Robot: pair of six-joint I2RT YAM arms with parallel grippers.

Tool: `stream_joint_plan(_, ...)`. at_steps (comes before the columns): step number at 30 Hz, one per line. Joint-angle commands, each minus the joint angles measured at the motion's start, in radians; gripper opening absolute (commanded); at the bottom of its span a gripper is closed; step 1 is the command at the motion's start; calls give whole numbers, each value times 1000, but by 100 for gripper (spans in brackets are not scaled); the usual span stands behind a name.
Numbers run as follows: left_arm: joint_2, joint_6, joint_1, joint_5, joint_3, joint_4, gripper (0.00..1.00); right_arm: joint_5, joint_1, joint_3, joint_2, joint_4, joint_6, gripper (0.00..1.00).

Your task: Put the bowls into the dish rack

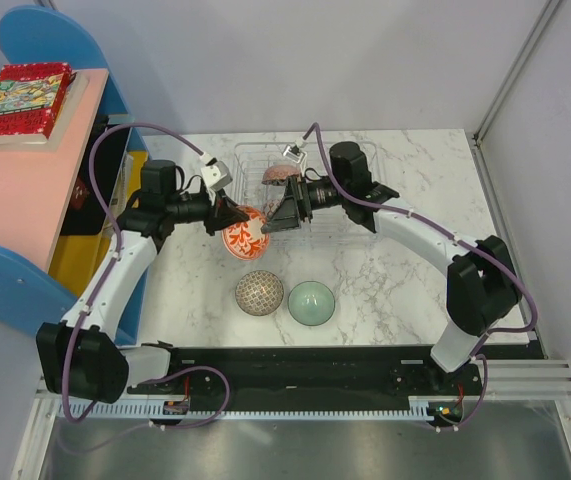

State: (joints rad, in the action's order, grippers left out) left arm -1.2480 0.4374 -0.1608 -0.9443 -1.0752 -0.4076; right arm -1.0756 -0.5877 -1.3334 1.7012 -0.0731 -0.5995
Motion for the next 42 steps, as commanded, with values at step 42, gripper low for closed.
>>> stream_joint_plan(42,113,-66,-51,9,0,133,2,-119,-3,53,41,-218,-125,83)
